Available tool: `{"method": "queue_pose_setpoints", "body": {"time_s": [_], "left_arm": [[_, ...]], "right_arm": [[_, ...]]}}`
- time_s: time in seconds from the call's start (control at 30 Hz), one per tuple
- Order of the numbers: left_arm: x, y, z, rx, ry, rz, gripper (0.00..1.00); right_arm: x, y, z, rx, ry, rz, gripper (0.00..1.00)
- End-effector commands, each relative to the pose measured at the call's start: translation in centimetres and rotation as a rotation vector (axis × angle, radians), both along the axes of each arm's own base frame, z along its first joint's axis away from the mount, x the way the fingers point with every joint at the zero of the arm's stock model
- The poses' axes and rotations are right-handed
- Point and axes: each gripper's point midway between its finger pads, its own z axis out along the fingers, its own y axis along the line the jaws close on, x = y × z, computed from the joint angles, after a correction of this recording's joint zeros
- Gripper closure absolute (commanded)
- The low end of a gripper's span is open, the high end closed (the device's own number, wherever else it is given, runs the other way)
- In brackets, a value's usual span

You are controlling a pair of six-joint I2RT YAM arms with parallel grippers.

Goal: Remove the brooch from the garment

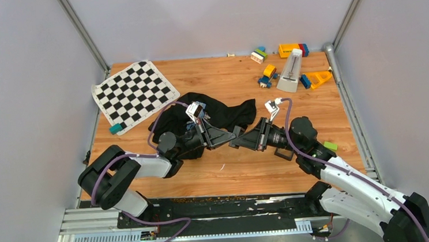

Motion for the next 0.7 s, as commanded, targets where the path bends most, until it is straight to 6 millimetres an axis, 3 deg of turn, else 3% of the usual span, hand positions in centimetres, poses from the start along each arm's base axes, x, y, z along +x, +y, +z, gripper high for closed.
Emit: {"method": "queue_pose_setpoints", "body": {"time_s": [0.0, 0.07, 0.17, 0.27, 0.43, 0.47, 0.57, 0.67], "left_arm": [[-0.8, 0.2, 1.5, -0.038, -0.052, -0.015, 0.90], [-0.9, 0.3, 1.7, -0.043, -0.055, -0.013, 0.86], [-1.1, 0.6, 2.0, -0.049, -0.067, -0.011, 0.71], [-1.3, 0.8, 2.2, -0.043, -0.078, -0.012, 0.69], [-1.5, 0.1, 1.1, 0.044, -0.074, -0.053, 0.94], [-1.6, 0.0, 1.6, 0.048, -0.093, -0.059, 0.95], [-1.8, -0.2, 0.7, 0.129, -0.097, -0.068, 0.94], [-1.9, 0.1, 0.9, 0.177, -0.105, -0.054, 1.00]], "right_arm": [[-0.3, 0.4, 1.4, 0.024, -0.030, 0.034, 1.00], [-0.4, 0.3, 1.4, 0.021, -0.030, 0.030, 1.00], [-0.4, -0.2, 1.3, 0.018, -0.028, 0.001, 1.00], [-0.7, -0.5, 1.3, 0.034, -0.026, 0.002, 1.00], [-0.9, -0.3, 1.7, 0.011, -0.029, 0.041, 1.00], [-0.8, -0.4, 1.7, 0.003, -0.029, 0.046, 1.00], [-0.8, -0.4, 1.6, -0.013, -0.021, 0.072, 1.00], [-0.7, -0.6, 1.6, -0.014, -0.014, 0.083, 1.00]]}}
